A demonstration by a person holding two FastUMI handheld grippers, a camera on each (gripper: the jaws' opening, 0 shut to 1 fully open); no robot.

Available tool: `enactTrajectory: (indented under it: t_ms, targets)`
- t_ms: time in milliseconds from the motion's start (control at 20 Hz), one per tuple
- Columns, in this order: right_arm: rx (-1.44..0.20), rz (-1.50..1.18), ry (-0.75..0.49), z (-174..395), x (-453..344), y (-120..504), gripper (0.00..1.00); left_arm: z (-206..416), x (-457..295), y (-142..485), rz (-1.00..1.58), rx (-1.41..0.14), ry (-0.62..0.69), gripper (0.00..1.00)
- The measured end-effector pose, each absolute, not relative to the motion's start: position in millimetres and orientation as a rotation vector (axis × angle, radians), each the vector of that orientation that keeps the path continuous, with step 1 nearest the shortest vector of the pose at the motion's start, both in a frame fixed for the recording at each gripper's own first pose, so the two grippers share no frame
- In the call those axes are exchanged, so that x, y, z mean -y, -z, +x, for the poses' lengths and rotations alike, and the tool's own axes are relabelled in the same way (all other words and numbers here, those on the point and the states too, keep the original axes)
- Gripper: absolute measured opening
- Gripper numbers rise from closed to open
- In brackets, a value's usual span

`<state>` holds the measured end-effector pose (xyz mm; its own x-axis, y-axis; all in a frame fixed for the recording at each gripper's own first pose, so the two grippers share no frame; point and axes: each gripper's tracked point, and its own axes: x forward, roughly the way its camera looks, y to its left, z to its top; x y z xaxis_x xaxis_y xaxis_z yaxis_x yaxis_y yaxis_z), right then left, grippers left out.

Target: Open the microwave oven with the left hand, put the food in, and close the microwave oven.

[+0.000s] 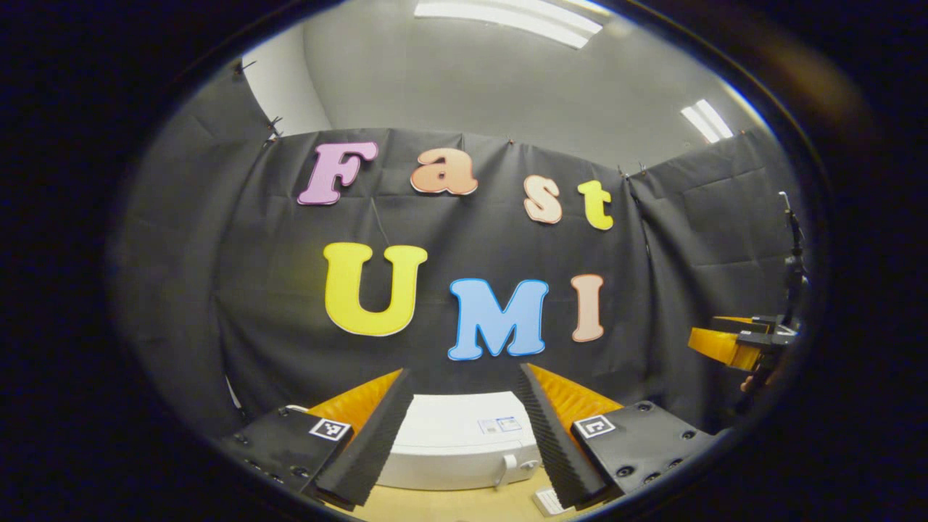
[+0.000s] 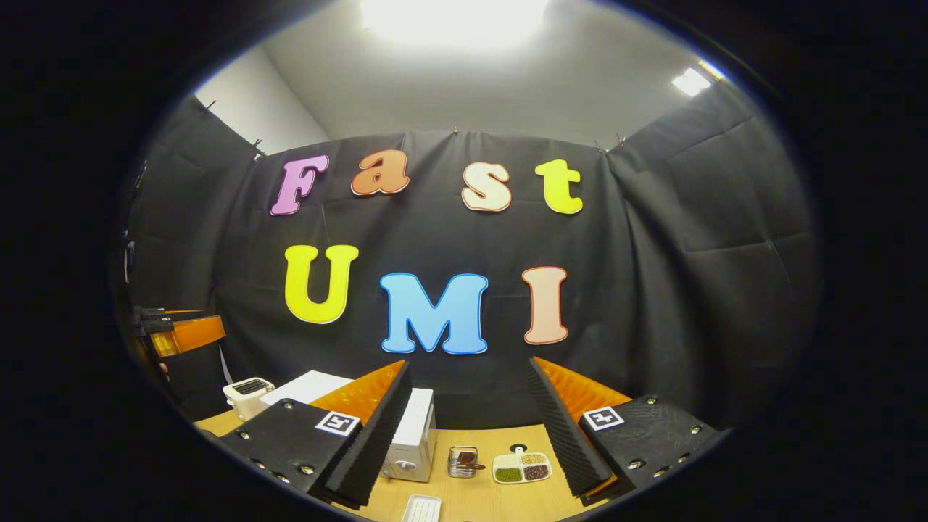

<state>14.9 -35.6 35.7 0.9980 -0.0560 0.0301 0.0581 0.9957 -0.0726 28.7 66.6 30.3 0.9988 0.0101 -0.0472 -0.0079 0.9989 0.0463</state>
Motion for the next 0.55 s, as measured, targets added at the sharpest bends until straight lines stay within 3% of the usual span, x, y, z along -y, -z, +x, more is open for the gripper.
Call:
enactTrajectory:
  t_ms: [550]
  targets:
    - [0.015, -0.068, 0.035, 6.3, 11.0, -40.7, 0.96, 9.6, -86.3, -50.0, 0.047, 0.0, -0.034, 0.96]
